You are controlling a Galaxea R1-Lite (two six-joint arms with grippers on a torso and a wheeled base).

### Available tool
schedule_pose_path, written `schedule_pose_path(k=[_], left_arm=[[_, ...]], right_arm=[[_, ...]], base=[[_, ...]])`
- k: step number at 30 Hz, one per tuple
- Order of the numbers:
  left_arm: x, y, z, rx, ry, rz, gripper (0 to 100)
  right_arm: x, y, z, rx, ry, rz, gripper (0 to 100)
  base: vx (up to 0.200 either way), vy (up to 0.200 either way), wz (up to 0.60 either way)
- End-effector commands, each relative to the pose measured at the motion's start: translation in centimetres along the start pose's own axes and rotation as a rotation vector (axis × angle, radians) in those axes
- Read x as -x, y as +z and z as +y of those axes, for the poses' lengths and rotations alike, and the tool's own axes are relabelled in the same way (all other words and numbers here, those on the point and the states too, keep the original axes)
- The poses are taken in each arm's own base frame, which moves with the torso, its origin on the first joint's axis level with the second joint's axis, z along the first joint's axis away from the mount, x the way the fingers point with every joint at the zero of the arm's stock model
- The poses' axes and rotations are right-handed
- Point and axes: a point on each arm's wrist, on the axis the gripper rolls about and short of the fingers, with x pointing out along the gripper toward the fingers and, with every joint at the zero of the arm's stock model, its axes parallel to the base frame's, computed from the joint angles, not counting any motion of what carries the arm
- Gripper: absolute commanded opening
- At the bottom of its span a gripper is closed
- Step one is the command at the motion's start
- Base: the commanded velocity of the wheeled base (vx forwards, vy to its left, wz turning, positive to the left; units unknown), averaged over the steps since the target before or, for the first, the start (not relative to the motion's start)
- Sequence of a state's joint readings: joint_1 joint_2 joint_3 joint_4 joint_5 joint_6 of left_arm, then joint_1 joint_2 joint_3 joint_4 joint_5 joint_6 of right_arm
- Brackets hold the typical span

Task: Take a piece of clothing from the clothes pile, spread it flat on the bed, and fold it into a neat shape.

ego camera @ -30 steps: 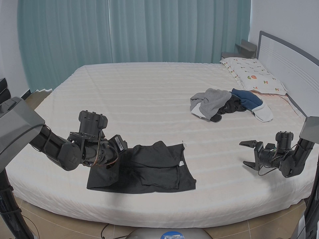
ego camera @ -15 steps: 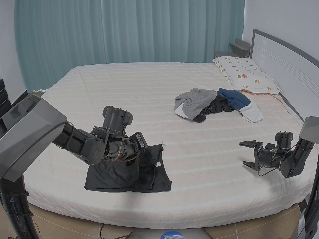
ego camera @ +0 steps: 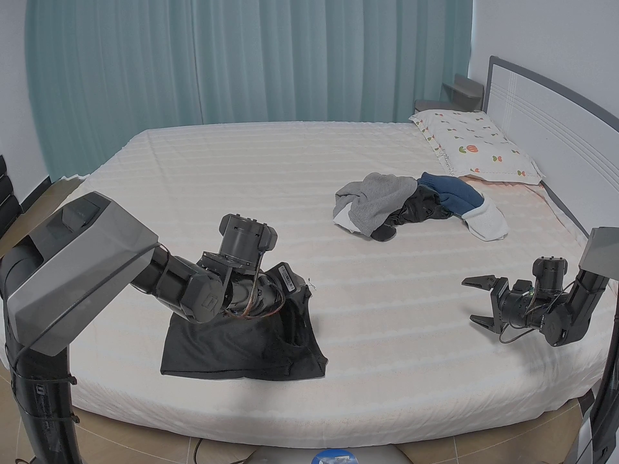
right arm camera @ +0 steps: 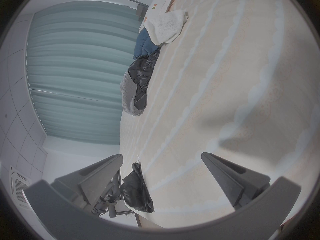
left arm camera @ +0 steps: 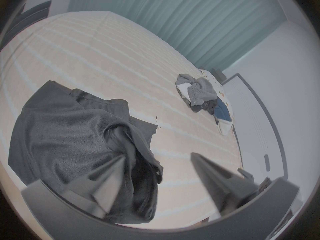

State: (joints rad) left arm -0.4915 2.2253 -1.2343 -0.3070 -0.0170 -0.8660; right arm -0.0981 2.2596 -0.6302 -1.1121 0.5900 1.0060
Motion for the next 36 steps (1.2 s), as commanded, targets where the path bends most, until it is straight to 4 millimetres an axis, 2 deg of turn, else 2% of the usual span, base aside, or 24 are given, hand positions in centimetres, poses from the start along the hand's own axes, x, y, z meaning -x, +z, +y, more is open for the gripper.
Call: schedule_pose_path(k=[1, 5, 7, 11, 14, 18, 19, 22, 26, 29, 36], left_arm=[[0.8, 0.4, -0.6, 0.024, -0.015, -0.020, 100], [2.1, 0.6, -0.6, 0.027, 0.008, -0.036, 100], [3.8, 0.9, -0.1, 0.042, 0.029, -0.047, 100], [5.9, 1.2, 1.3, 0.099, 0.050, -0.058, 100], [7.7, 1.5, 3.2, 0.163, 0.077, -0.063, 100], [8.8, 1.5, 5.3, 0.205, 0.103, -0.038, 100], [9.5, 1.2, 6.7, 0.232, 0.106, 0.005, 100], [10.5, 1.1, 8.1, 0.300, 0.074, 0.019, 100], [10.9, 0.6, 9.4, 0.386, 0.014, 0.017, 100], [10.6, -0.1, 10.1, 0.416, 0.008, 0.022, 100], [10.2, 0.5, 11.3, 0.451, 0.005, -0.015, 100]], right_arm=[[0.0, 0.0, 0.0, -0.001, -0.001, 0.001, 100], [0.0, 0.0, -0.1, -0.002, -0.002, 0.002, 100], [0.0, 0.0, -0.1, -0.002, -0.002, 0.002, 100], [0.0, 0.0, -0.1, -0.002, -0.002, 0.002, 100], [0.0, -0.1, -0.1, -0.003, -0.003, 0.004, 100], [0.0, -0.2, -0.1, -0.002, -0.005, 0.003, 100], [-0.1, -0.2, -0.1, -0.003, -0.006, 0.004, 100], [-0.1, -0.2, -0.1, -0.003, -0.007, 0.003, 100], [-0.1, -0.2, -0.1, -0.003, -0.007, 0.003, 100], [-0.1, -0.2, -0.1, -0.003, -0.007, 0.003, 100], [-0.1, -0.2, -0.1, 0.002, -0.007, 0.003, 100]], base=[[0.000, 0.000, 0.00], [0.000, 0.000, 0.00], [0.000, 0.000, 0.00], [0.000, 0.000, 0.00], [0.000, 0.000, 0.00], [0.000, 0.000, 0.00], [0.000, 0.000, 0.00], [0.000, 0.133, 0.00], [-0.150, 0.200, 0.00], [0.000, 0.000, 0.00], [0.000, 0.000, 0.00]])
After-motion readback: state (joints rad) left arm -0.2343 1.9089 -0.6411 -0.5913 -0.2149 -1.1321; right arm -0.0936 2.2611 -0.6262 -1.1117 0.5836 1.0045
